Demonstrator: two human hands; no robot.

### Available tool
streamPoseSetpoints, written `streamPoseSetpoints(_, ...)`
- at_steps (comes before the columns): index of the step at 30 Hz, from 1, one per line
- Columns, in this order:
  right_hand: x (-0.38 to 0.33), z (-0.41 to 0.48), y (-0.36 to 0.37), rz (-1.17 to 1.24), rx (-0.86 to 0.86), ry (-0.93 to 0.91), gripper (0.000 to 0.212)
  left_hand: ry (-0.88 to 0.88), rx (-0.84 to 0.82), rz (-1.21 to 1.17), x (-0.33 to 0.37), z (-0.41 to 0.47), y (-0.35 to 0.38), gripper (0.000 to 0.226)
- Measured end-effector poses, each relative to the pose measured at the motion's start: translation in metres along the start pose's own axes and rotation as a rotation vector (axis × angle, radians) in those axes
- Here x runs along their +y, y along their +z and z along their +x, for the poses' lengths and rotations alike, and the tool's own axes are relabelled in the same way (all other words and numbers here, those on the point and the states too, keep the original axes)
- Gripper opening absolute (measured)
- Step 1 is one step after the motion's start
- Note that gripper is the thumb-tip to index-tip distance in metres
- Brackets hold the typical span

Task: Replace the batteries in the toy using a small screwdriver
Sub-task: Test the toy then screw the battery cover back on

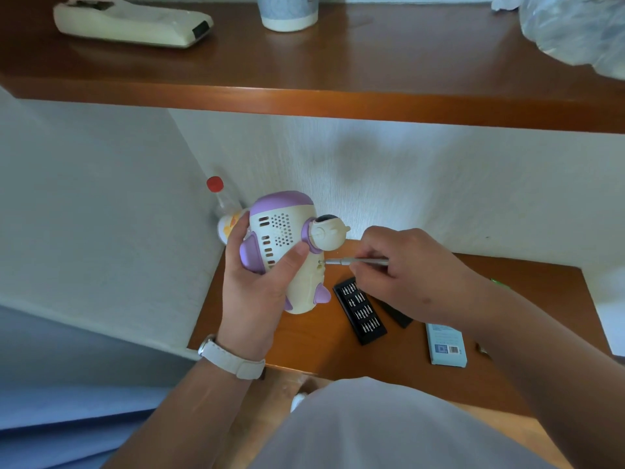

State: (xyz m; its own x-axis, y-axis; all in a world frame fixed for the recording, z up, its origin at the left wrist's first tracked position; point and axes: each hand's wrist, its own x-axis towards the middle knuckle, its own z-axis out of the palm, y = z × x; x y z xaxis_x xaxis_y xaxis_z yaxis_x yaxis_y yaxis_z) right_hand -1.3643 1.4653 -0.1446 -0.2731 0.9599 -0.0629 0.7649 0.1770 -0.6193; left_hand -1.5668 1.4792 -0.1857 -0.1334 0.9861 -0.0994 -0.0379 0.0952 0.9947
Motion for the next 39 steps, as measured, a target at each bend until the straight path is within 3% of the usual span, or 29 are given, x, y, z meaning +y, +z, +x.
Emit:
streamPoseSetpoints(16, 0.012, -0.001, -0.007, -0.036, -0.037, -0.013, 0.005, -0.064, -0.009, 0.092, -0.012, 0.009, 0.009, 0.092)
streamPoseSetpoints(30, 0.022, -0.004, -0.011, -0.011, -0.040, 0.003, 0.015, -0.080, -0.023, 0.106, -0.018, 0.015, 0.017, 0.089)
streamPoseSetpoints(37, 0.024, -0.003, -0.015, -0.048, 0.009, -0.001, 0.003, -0.078, -0.056, 0.165, -0.020, 0.016, 0.019, 0.089)
streamPoseSetpoints(39, 0.023, -0.002, -0.013, -0.048, 0.016, 0.002, 0.011, -0.090, -0.058, 0.151, -0.022, 0.017, 0.017, 0.087)
